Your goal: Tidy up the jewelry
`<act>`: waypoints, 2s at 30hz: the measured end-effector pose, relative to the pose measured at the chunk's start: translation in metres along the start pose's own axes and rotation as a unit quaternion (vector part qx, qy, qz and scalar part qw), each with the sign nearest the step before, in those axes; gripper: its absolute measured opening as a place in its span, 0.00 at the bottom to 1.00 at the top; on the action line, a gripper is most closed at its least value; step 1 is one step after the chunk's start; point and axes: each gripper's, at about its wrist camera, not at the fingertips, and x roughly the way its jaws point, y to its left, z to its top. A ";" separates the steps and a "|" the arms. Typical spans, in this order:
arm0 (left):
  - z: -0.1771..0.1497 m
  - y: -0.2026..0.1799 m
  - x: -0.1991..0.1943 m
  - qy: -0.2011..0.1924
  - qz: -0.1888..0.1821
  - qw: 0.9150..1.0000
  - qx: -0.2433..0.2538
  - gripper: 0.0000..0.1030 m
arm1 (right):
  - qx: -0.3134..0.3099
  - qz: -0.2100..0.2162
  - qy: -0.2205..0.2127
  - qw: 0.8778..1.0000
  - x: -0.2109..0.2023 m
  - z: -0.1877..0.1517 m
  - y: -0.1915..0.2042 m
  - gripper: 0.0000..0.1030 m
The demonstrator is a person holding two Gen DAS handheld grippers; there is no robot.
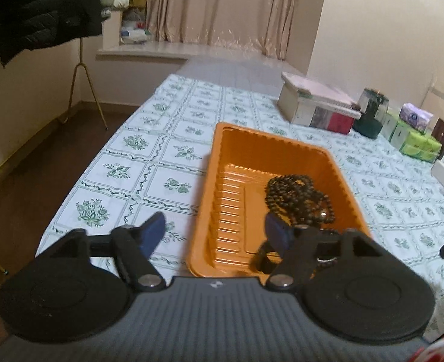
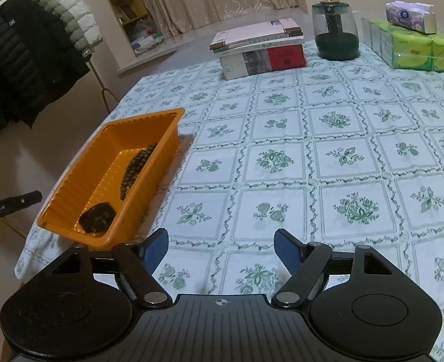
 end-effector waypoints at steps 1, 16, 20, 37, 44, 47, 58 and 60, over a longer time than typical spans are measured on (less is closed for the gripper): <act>-0.003 -0.004 -0.005 -0.005 0.001 1.000 -0.005 0.82 | 0.000 0.001 0.000 1.000 -0.002 -0.002 0.001 0.75; -0.030 -0.056 -0.047 0.034 0.010 0.999 -0.030 0.99 | -0.026 -0.020 -0.003 0.999 -0.030 -0.029 0.030 0.75; -0.040 -0.081 -0.048 0.058 0.015 0.998 0.003 0.99 | -0.035 -0.034 -0.003 0.999 -0.034 -0.035 0.037 0.76; -0.059 -0.132 -0.043 0.111 -0.008 0.993 0.045 0.99 | -0.043 -0.073 0.014 0.996 -0.041 -0.054 0.037 0.76; -0.065 -0.146 -0.044 0.108 0.002 0.992 0.062 0.99 | -0.048 -0.081 0.020 0.995 -0.039 -0.056 0.037 0.76; -0.066 -0.151 -0.044 0.107 0.003 0.992 0.072 0.99 | -0.050 -0.082 0.019 0.995 -0.039 -0.057 0.039 0.76; -0.074 -0.156 -0.041 0.114 0.005 0.990 0.078 0.99 | -0.048 -0.080 0.017 0.996 -0.041 -0.057 0.040 0.76; -0.074 -0.156 -0.041 0.114 0.004 0.990 0.079 0.99 | -0.047 -0.079 0.018 0.996 -0.041 -0.057 0.040 0.76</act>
